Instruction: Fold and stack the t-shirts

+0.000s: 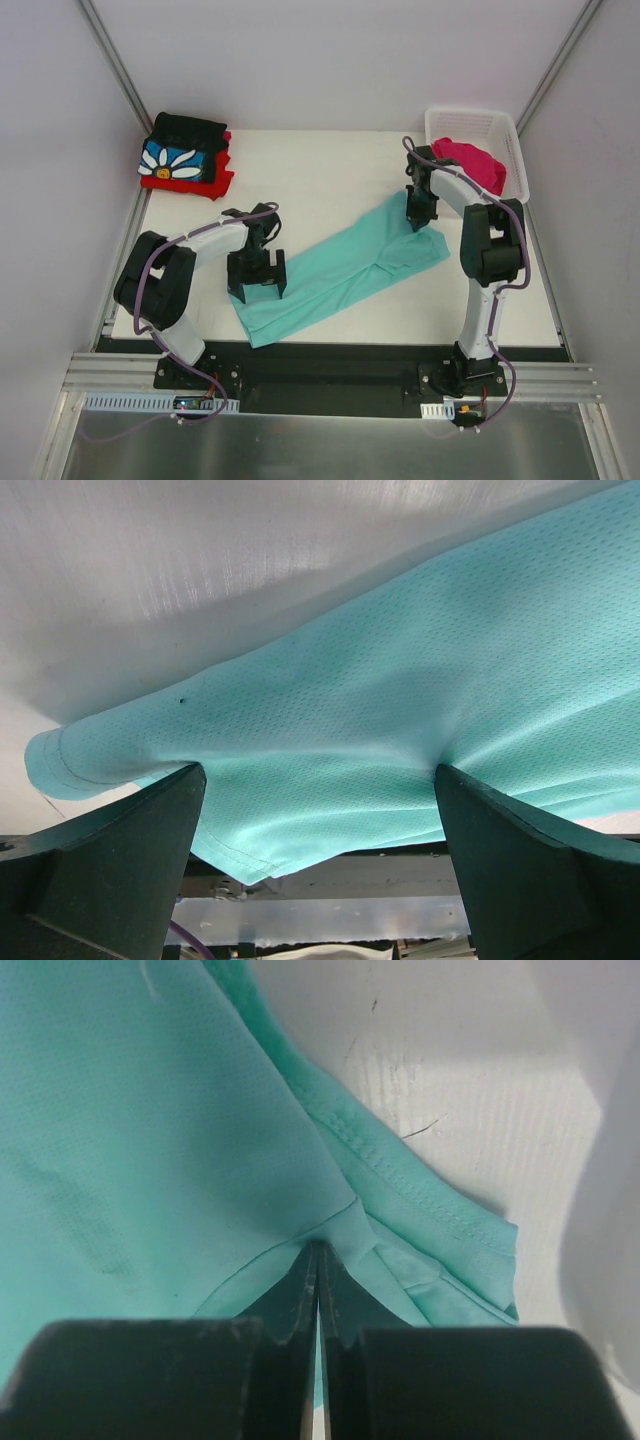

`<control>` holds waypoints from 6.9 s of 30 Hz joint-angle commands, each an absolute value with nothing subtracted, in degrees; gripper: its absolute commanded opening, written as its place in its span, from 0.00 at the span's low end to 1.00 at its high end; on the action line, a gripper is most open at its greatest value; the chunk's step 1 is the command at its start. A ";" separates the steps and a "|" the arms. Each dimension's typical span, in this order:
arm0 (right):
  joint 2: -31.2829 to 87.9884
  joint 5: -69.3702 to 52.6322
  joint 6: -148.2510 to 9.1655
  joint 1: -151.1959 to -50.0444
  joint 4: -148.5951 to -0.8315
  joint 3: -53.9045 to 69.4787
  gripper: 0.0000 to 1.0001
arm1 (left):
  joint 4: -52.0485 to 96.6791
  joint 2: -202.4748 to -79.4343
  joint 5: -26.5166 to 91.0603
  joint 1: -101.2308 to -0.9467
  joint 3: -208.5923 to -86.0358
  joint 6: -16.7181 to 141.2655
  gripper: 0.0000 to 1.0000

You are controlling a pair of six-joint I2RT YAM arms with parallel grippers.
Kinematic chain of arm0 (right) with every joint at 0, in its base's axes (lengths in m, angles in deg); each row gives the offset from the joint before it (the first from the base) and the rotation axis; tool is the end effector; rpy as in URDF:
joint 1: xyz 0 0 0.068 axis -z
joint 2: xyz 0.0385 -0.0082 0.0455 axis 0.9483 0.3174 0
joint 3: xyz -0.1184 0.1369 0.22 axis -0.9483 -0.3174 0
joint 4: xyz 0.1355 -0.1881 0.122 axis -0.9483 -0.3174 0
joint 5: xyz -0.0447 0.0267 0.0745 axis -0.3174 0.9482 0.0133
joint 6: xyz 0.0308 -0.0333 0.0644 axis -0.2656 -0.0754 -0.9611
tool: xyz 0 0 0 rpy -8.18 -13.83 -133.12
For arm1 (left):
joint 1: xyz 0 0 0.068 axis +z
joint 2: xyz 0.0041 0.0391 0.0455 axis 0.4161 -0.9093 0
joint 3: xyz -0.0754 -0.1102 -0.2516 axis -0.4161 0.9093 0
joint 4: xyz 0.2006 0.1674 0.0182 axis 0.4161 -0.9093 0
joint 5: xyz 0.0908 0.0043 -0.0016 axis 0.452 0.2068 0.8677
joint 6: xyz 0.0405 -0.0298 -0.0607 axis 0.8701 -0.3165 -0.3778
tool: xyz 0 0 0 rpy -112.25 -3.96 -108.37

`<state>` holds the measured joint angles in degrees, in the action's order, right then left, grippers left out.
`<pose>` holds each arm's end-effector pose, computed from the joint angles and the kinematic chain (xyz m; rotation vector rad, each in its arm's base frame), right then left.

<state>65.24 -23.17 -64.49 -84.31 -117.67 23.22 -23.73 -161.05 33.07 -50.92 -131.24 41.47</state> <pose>0.4338 0.0900 0.1672 -0.2384 2.7756 -0.1121 0.2565 -0.1369 0.1390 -0.1517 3.0894 -0.2640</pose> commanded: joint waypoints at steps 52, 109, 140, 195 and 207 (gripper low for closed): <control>81.65 -11.53 -63.61 -92.76 -127.20 49.63 0.01 | -16.53 -169.68 27.45 -65.36 -130.06 33.43 0.99; 40.05 -10.11 -67.30 -98.38 -120.96 15.76 0.01 | -22.87 -165.82 43.54 -68.20 -156.70 47.12 0.99; 2.83 -10.56 -74.15 -110.43 -123.69 -9.75 0.61 | -24.00 -198.87 15.50 -60.54 -196.43 62.60 0.99; 22.84 -3.53 -75.74 -127.48 -107.43 -6.77 0.59 | -23.56 -213.03 16.54 -36.98 -213.13 62.43 0.99; 20.84 -5.55 -74.24 -124.93 -106.82 -6.06 0.59 | -24.61 -189.85 22.60 -35.76 -191.10 60.76 0.99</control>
